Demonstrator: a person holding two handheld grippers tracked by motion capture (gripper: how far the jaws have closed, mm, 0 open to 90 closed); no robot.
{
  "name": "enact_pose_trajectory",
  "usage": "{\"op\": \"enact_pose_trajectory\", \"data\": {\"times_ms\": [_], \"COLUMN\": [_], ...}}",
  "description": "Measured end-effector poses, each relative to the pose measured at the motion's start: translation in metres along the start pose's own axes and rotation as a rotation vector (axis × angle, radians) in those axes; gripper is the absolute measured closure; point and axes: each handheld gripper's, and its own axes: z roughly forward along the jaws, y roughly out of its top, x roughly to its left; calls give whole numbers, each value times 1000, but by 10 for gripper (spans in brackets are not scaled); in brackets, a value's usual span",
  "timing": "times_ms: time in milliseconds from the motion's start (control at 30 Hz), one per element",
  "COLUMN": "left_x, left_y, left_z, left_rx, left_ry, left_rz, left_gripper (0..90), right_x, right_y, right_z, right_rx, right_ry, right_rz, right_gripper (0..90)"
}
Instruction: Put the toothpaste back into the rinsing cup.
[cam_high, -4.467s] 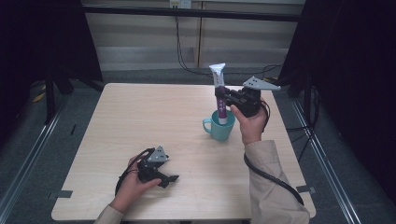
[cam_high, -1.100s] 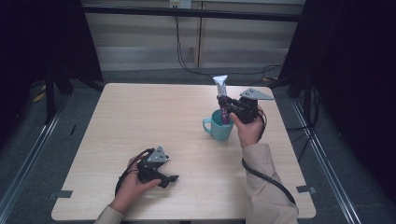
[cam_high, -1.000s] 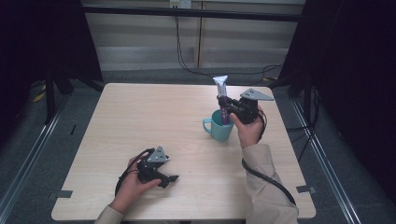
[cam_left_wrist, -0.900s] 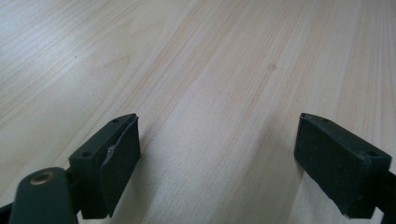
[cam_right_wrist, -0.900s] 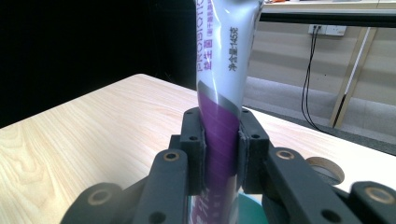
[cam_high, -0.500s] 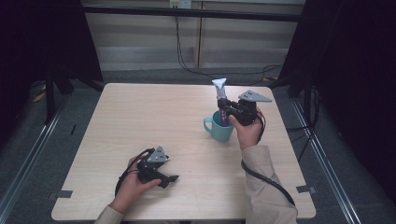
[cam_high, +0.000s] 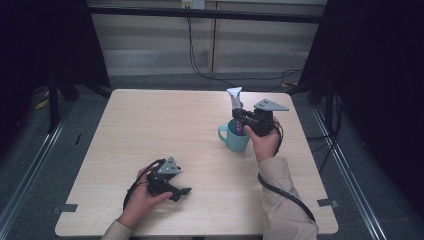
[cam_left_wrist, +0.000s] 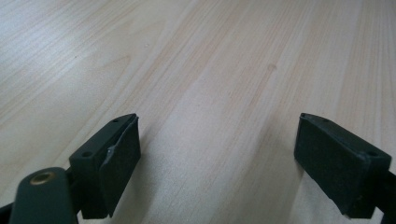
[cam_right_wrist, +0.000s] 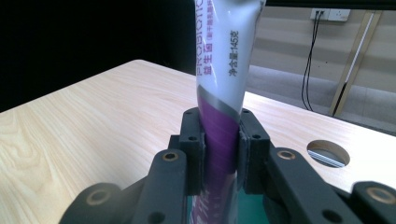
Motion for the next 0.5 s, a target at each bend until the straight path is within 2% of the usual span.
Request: {"op": "enact_pose_trajectory", "data": {"times_ms": [500], "left_x": [0], "left_y": [0], "left_z": [0], "left_rx": [0], "left_ry": [0], "left_rz": [0], "left_gripper": [143], "right_x": [0], "right_y": [-6], "right_z": [-1], "right_rx": [49], "right_ry": [4], "right_rz": [-9], "right_gripper": [739]}}
